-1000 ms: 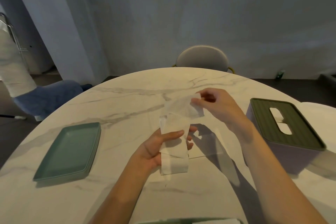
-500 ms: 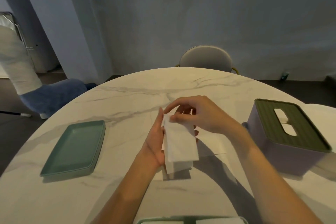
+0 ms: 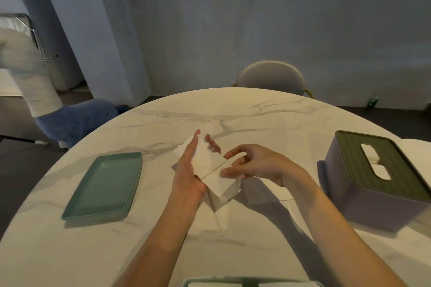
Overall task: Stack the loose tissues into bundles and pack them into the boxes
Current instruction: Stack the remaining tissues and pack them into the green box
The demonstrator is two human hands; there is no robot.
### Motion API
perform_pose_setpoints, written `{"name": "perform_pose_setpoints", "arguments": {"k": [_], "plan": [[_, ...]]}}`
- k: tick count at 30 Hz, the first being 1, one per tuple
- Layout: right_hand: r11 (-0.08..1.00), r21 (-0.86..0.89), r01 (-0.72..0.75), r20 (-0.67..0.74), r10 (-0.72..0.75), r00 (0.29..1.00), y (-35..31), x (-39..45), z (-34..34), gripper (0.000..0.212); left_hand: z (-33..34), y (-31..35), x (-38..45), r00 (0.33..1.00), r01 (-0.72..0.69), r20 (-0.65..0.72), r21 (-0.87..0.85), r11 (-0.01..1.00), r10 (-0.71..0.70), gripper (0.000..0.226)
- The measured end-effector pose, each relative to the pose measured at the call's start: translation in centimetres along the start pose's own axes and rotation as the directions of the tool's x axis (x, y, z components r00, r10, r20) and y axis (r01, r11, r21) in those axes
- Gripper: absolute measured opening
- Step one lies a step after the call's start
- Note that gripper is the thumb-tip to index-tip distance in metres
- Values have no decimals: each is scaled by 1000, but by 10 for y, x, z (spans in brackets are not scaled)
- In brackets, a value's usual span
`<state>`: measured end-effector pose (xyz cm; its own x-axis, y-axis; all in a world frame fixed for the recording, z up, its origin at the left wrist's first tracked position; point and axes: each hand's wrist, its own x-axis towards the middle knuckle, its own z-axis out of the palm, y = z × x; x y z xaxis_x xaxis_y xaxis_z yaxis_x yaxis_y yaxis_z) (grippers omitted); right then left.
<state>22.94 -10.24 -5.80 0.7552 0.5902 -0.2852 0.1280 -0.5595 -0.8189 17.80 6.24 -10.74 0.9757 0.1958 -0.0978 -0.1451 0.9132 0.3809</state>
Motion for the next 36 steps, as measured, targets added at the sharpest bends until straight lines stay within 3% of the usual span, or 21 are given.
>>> {"name": "perform_pose_setpoints", "arguments": {"k": [5, 9, 11, 14, 18, 21, 24, 30, 36], "plan": [[998, 8, 63, 71, -63, 995, -6, -9, -9, 52, -12, 15, 2, 998, -29, -61, -116, 993, 22, 31], [971, 113, 212, 150, -227, 962, -16, -26, -29, 34, -16, 28, 3, 993, -80, -98, -125, 989, 68, 22], [932, 197, 306, 80, -326, 942, -21, -36, -36, 21, -16, 34, 4, 987, -116, -123, -61, 991, 108, 15], [904, 217, 369, -80, -361, 929, -25, -42, -43, 18, -16, 33, 10, 979, -160, -103, 136, 978, 174, 33], [887, 161, 432, -176, -405, 897, -24, -41, -47, 24, -3, 20, 10, 969, -243, 76, 457, 856, 235, 51], [889, 162, 429, -200, -396, 896, -22, -39, -48, 29, 3, 11, 7, 939, -344, 242, 625, 701, 244, 64], [898, 167, 407, -196, -374, 906, -19, -36, -49, 31, 3, 7, 6, 884, -466, 400, 718, 517, 241, 56], [928, 115, 355, -252, -318, 914, -18, -31, -43, 27, 19, 9, -2, 832, -546, 445, 763, 346, 331, 56], [929, 93, 358, -269, -323, 907, -18, -32, -42, 29, 27, 12, -7, 827, -546, 439, 775, 318, 352, 62]]}}
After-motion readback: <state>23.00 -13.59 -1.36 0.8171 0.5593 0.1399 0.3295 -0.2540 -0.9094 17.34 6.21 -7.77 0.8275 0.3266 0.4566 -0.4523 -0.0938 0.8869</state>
